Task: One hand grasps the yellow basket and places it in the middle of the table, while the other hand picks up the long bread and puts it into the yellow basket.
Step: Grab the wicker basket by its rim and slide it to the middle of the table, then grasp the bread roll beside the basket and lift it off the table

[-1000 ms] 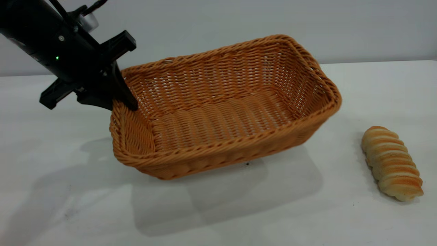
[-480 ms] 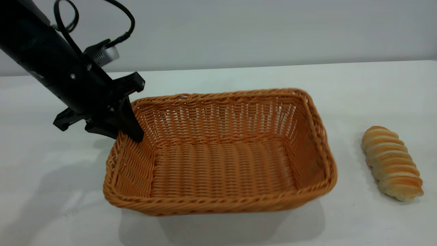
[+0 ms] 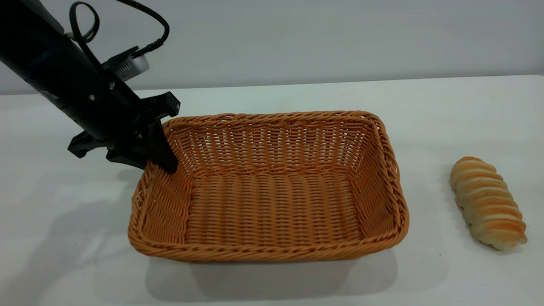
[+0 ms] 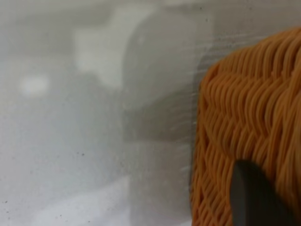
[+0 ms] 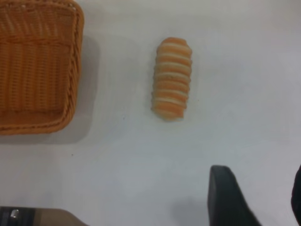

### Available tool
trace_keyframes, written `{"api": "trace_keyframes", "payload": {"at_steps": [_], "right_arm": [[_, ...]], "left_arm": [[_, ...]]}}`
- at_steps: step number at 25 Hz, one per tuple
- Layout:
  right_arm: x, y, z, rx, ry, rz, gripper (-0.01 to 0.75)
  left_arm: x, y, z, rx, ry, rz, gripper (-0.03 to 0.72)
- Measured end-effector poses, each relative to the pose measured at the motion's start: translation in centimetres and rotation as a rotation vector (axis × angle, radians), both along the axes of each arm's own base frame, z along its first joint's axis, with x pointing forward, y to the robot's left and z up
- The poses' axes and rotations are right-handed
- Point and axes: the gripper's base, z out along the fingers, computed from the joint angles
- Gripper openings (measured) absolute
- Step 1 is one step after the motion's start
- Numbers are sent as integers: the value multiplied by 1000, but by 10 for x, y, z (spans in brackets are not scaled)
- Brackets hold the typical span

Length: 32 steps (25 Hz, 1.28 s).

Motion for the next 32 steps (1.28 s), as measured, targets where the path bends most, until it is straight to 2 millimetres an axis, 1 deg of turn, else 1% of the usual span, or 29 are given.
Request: {"api": "trace_keyframes", "payload": {"at_steps": [2,7,9,11,13,16,19,23,27,32], "right_arm": [[0,0,0,2,0,-2,376],[1,0,1,7,-9,-4,376],[3,1,1,10,-23,-2,379],[9,2,1,8,-26,0,395],[18,3,-1,-8,-26,3,428],[36,5,-6,-51,-8,3,503],[60,9,-16,-83,28,2,570],[93,15,-34,-96,76,-15,601],[127,24,-65,-101,159,-19,594],[163,34,-113,-118,277,0,586]], "left_arm": [[0,-1,1,-5,0,-5,227],[-1,-2,1,-13,6,-24,462],[-1,-2,1,-16,10,-27,537],[-1,-2,1,-18,13,-29,591],[-1,-2,2,-17,10,-34,607],[-1,-2,12,-8,-29,-68,607],[-1,-2,33,9,-106,-118,594],[-3,0,67,34,-220,-158,586],[-7,1,95,32,-298,-162,584],[-14,1,122,20,-359,-170,584]]}}
